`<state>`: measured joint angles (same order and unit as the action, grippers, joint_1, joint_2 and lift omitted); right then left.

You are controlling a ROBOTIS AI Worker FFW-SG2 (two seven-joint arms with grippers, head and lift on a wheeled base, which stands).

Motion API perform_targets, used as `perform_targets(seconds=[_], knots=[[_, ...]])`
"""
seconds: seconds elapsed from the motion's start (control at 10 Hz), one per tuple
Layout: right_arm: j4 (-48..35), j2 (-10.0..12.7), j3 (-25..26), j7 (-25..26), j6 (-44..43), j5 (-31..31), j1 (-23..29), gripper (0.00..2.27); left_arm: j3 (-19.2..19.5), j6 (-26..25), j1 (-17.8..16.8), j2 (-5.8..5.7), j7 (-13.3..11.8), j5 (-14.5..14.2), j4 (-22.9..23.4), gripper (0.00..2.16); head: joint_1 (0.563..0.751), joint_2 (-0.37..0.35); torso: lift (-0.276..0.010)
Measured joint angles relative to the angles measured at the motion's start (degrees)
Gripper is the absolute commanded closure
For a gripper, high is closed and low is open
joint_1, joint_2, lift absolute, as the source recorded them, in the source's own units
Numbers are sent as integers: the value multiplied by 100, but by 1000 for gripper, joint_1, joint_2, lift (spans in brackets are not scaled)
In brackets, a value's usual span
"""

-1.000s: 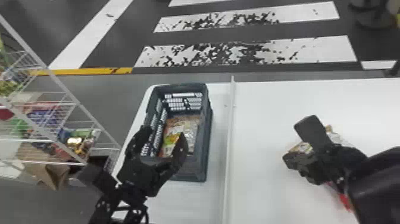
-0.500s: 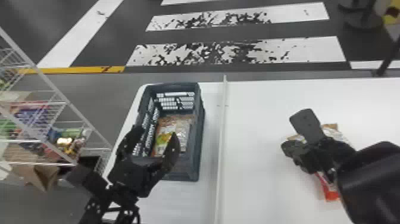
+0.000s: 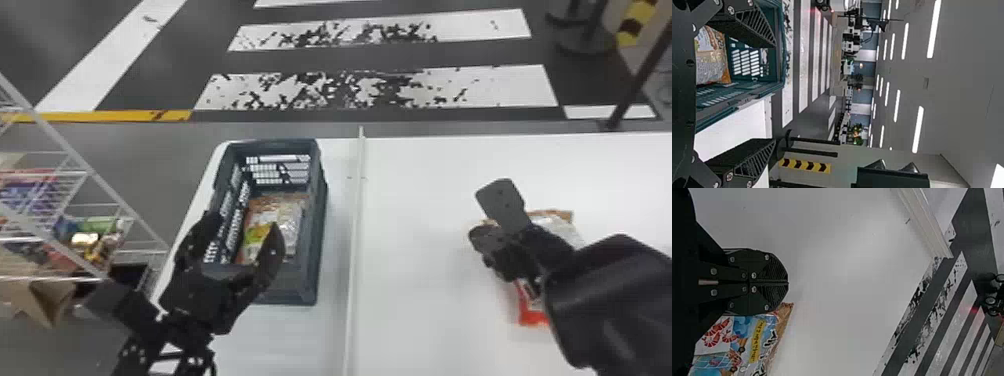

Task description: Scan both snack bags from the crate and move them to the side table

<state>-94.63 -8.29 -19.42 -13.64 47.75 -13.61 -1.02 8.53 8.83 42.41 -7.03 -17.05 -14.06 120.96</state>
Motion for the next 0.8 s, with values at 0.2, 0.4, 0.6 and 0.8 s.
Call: perform_targets(seconds=[0.2, 0.4, 0.6, 0.8], knots=[[163, 3, 39, 296, -144, 18, -65, 2250, 0, 0, 18, 0, 0, 0, 13, 151, 695, 136, -75], [252, 3, 73, 471, -248, 41, -75, 2250, 8, 0, 29, -7, -1, 0, 18, 151, 695, 124, -75], [287, 3, 85, 594, -274, 43, -77, 2250, 9, 0, 31, -14, -8, 0, 28, 151, 695, 115, -75], [299, 2, 117, 627, -264, 43, -89, 2250, 9, 0, 36, -18, -9, 0, 29, 151, 695, 110, -75]])
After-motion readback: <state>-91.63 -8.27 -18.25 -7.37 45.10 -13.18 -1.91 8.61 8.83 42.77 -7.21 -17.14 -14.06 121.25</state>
